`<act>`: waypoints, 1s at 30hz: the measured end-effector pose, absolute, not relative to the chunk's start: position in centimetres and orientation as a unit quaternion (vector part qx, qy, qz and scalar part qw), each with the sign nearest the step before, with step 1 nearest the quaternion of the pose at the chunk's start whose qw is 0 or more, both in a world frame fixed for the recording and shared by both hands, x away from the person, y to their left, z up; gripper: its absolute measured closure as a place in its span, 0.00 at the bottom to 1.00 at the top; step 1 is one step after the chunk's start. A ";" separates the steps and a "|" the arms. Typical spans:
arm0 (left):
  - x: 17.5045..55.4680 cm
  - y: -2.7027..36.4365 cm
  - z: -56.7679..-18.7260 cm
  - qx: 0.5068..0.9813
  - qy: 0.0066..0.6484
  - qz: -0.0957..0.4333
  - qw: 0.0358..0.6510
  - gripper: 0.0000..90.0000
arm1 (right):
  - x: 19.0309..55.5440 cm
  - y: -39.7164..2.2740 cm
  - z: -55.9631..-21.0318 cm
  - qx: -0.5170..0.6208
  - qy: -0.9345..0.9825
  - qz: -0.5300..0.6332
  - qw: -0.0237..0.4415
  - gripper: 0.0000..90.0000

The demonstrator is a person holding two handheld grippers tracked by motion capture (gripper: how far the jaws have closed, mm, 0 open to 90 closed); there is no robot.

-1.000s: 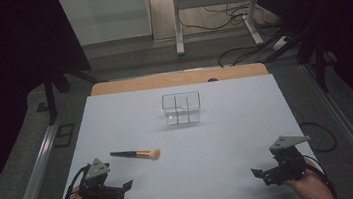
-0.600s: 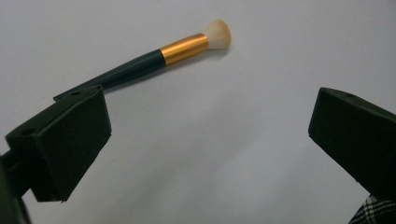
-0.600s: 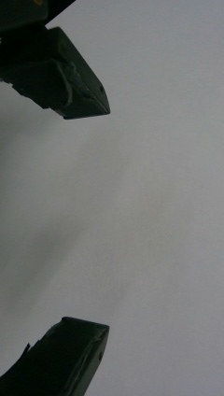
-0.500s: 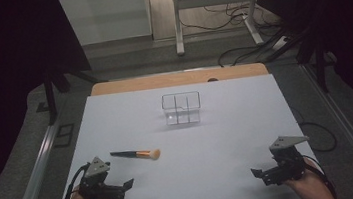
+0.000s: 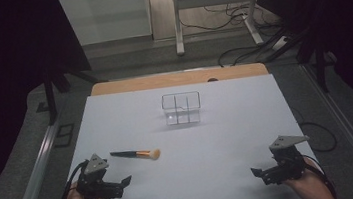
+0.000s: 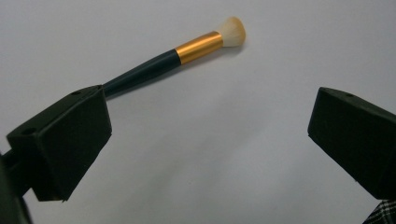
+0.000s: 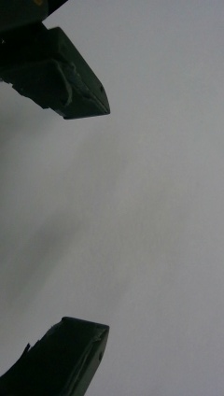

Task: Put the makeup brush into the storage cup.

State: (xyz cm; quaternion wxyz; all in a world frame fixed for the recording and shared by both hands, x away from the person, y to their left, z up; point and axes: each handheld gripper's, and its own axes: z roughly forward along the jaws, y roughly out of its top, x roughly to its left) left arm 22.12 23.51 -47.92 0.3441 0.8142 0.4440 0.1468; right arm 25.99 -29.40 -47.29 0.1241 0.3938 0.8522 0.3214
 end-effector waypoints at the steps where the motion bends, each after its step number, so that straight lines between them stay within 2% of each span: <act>1: 22.2 23.6 -47.9 0.813 0.446 0.144 0.346 0.00 | 26.0 -29.4 -47.3 0.392 0.852 0.321 0.127 0.00; 30: 24.8 23.6 -47.6 0.831 0.439 0.124 0.319 0.00 | 26.4 -29.8 -47.1 0.398 0.849 0.320 0.136 0.00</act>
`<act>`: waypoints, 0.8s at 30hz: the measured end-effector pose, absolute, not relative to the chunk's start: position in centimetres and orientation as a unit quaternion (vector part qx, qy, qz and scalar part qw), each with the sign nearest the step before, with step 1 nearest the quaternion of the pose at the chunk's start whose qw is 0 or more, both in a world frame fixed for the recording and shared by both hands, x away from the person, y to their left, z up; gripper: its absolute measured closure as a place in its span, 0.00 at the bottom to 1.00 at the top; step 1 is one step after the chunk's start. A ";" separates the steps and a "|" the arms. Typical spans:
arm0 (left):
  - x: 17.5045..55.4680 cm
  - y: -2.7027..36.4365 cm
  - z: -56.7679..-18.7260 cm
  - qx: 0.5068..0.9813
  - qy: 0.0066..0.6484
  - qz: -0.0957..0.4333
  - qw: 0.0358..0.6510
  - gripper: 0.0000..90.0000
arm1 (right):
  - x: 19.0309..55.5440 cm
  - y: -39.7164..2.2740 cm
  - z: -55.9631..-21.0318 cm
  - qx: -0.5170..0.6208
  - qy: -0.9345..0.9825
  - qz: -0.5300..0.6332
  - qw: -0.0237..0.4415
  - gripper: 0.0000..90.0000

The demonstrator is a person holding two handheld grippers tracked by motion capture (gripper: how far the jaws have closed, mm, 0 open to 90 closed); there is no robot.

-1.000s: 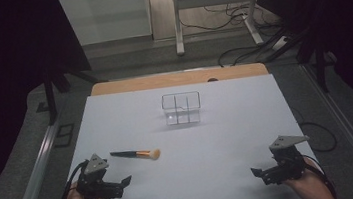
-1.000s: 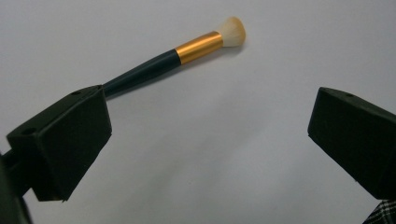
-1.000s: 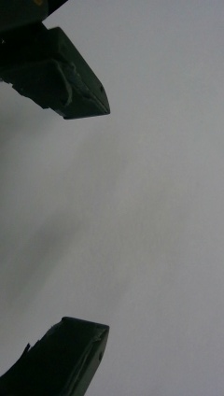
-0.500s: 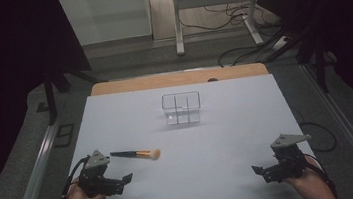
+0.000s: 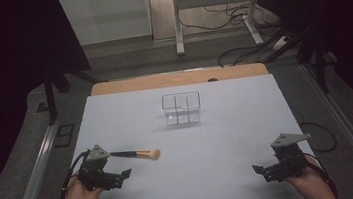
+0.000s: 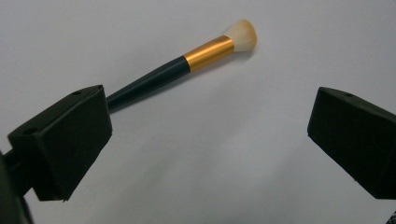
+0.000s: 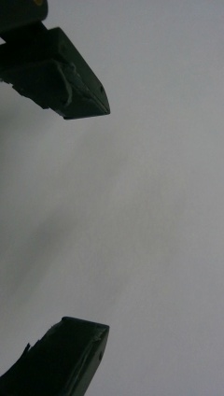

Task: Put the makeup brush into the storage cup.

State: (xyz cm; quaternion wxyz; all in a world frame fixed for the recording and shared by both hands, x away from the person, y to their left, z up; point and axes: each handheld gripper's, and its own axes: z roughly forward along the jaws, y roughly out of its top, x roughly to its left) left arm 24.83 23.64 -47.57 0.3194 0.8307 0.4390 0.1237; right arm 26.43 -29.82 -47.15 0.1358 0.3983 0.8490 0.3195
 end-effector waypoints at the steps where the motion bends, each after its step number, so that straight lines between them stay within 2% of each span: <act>1: 24.9 23.6 -47.6 0.832 0.439 0.124 0.317 0.00 | 26.4 -29.8 -47.1 0.398 0.849 0.320 0.136 0.00; 24: 28.1 22.6 -47.6 0.845 0.442 0.097 0.286 0.00 | 26.5 -29.6 -47.4 0.391 0.857 0.307 0.138 0.00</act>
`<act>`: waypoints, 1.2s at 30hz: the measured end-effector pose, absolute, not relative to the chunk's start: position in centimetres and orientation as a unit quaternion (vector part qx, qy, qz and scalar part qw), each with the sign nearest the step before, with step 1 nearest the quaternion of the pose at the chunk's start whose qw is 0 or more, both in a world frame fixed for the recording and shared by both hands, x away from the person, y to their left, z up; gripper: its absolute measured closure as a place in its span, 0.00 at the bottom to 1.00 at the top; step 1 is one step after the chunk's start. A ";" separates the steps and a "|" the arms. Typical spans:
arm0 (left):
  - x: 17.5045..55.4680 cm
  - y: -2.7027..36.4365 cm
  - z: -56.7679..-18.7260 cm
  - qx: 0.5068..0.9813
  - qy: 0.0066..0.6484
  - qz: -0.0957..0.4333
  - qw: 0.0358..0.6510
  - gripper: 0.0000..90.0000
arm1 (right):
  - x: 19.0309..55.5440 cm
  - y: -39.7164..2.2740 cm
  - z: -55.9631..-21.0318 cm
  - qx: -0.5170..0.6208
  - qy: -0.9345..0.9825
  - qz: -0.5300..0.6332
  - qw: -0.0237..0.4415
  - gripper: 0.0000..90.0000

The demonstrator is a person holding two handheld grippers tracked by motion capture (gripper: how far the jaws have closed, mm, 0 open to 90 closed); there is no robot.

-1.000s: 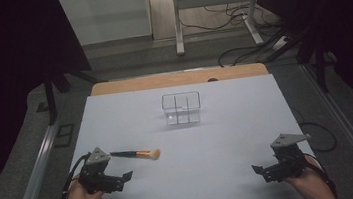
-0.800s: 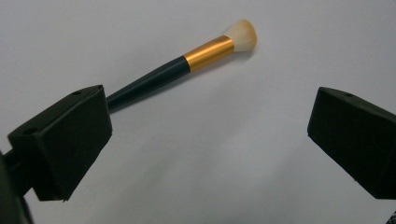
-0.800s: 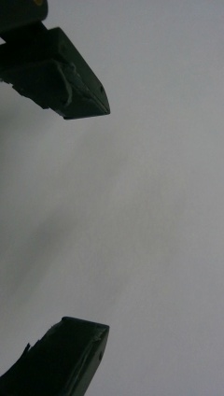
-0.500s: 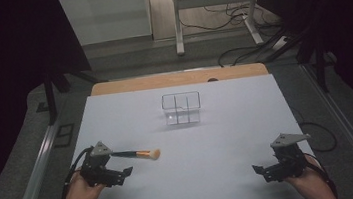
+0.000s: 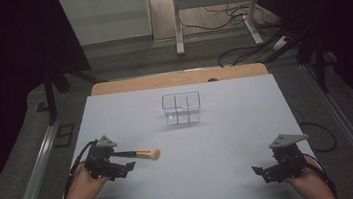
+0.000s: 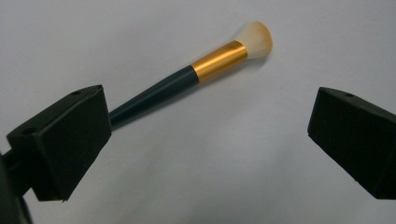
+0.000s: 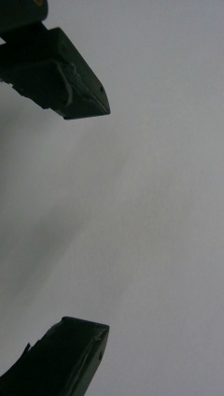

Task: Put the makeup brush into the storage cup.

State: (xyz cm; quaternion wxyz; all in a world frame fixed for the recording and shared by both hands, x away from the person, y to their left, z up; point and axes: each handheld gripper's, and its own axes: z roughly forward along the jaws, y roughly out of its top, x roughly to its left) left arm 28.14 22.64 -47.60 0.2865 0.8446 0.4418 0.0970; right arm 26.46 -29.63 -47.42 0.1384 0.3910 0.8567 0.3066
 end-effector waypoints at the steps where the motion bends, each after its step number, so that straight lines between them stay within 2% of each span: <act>1: 28.3 22.6 -47.6 0.847 0.440 0.095 0.284 0.00 | 26.4 -29.6 -47.4 0.391 0.857 0.306 0.137 0.00; 18: 30.8 22.7 -47.2 0.881 0.408 0.085 0.225 0.01 | 26.5 -29.5 -47.6 0.388 0.861 0.300 0.133 0.00; 36: 32.8 20.8 -47.0 0.897 0.383 0.074 0.208 0.03 | 26.4 -29.3 -47.7 0.385 0.865 0.296 0.130 0.00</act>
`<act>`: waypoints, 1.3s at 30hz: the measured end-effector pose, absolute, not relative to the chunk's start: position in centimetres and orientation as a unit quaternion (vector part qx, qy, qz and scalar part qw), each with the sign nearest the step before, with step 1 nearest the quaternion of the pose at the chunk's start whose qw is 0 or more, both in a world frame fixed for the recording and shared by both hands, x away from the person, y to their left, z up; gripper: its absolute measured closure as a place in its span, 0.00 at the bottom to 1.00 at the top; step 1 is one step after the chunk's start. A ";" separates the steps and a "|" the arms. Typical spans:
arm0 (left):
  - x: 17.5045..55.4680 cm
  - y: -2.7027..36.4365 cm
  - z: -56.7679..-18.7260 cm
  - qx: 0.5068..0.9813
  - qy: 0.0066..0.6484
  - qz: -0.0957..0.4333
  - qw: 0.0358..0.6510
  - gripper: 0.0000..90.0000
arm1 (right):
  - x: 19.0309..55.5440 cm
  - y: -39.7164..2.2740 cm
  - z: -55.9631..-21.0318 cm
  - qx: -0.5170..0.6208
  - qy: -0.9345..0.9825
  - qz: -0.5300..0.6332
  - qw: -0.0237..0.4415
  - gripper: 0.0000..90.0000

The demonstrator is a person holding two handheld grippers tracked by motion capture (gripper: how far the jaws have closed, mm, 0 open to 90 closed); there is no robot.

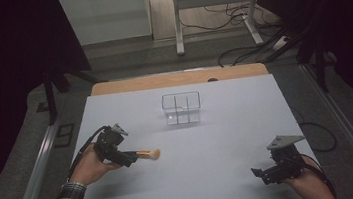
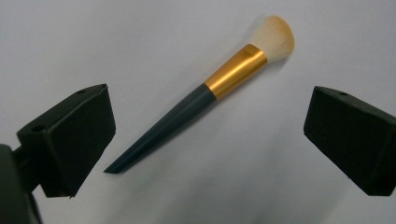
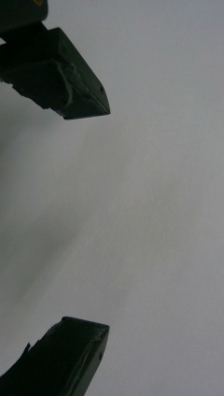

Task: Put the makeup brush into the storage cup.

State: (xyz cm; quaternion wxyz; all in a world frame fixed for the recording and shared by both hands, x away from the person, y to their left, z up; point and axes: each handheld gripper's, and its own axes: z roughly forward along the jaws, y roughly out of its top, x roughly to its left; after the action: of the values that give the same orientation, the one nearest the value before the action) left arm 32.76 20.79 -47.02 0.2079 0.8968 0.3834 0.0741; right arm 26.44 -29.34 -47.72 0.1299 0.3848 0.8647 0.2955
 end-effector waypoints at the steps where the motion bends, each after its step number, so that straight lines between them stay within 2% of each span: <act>1: 32.9 20.6 -47.0 0.897 0.383 0.074 0.207 0.03 | 26.4 -29.3 -47.7 0.384 0.865 0.295 0.130 0.00; 19: 34.9 18.7 -47.0 0.910 0.363 0.066 0.191 0.05 | 26.4 -29.3 -47.8 0.382 0.867 0.294 0.128 0.00; 39: 35.5 18.0 -49.4 0.918 0.352 0.056 0.174 0.06 | 26.4 -29.3 -47.9 0.380 0.870 0.289 0.123 0.00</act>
State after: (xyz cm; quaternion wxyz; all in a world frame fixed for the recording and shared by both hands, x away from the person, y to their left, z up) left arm 35.47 17.96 -49.43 0.1738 0.9179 0.3523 0.0556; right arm 26.40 -29.25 -47.94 0.1229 0.3801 0.8699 0.2894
